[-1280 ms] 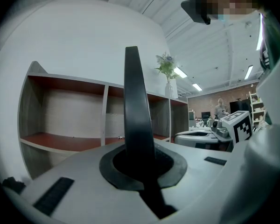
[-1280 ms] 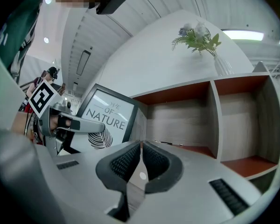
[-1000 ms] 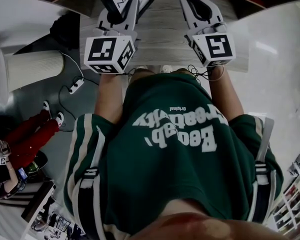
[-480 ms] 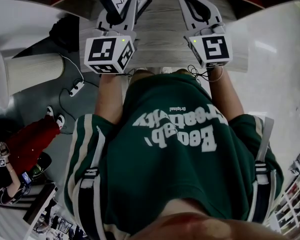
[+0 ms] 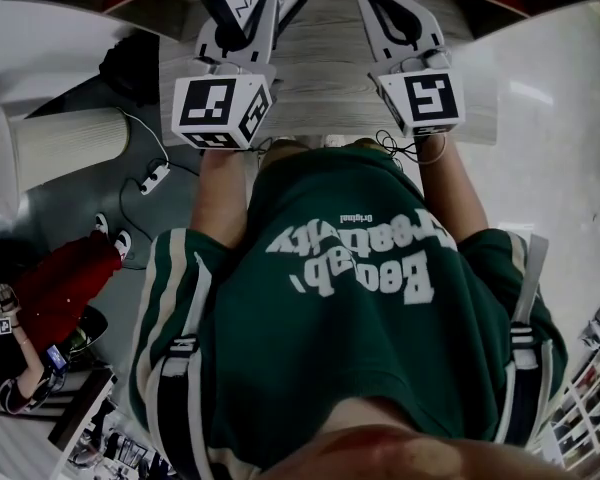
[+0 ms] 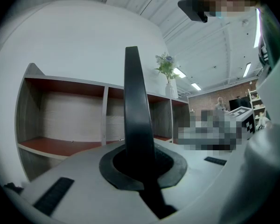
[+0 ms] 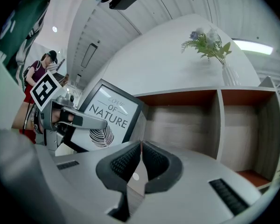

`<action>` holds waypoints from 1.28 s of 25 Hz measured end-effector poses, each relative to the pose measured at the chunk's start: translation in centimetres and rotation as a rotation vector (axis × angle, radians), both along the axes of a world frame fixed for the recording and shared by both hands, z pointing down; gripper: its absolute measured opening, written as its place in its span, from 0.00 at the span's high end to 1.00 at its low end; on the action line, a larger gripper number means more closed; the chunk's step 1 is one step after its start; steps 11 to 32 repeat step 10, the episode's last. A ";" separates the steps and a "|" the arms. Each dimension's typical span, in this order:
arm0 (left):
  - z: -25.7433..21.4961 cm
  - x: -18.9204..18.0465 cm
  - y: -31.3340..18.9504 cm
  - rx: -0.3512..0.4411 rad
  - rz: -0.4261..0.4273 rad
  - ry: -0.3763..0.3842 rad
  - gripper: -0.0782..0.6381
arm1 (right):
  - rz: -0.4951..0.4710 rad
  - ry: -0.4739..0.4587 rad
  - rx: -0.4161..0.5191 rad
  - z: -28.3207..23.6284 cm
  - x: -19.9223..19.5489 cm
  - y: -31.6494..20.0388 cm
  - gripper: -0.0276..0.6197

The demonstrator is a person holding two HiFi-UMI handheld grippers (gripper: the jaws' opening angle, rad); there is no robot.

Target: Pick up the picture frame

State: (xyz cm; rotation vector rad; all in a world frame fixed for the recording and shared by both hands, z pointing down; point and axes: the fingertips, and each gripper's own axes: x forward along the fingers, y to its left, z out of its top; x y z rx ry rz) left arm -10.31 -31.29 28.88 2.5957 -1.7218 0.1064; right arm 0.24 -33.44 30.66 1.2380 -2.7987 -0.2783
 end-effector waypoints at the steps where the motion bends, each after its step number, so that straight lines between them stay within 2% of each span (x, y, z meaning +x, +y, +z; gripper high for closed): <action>1: 0.0 0.0 0.0 -0.001 0.000 -0.001 0.85 | 0.002 0.001 -0.005 0.1 0.1 0.0 0.90; 10: 0.5 0.2 -0.2 -0.025 0.006 -0.008 0.85 | 0.011 0.019 -0.018 0.4 0.3 -0.2 0.90; 32: 0.5 0.2 -0.2 -0.025 0.006 -0.008 0.85 | 0.011 0.019 -0.018 0.4 0.3 -0.2 0.90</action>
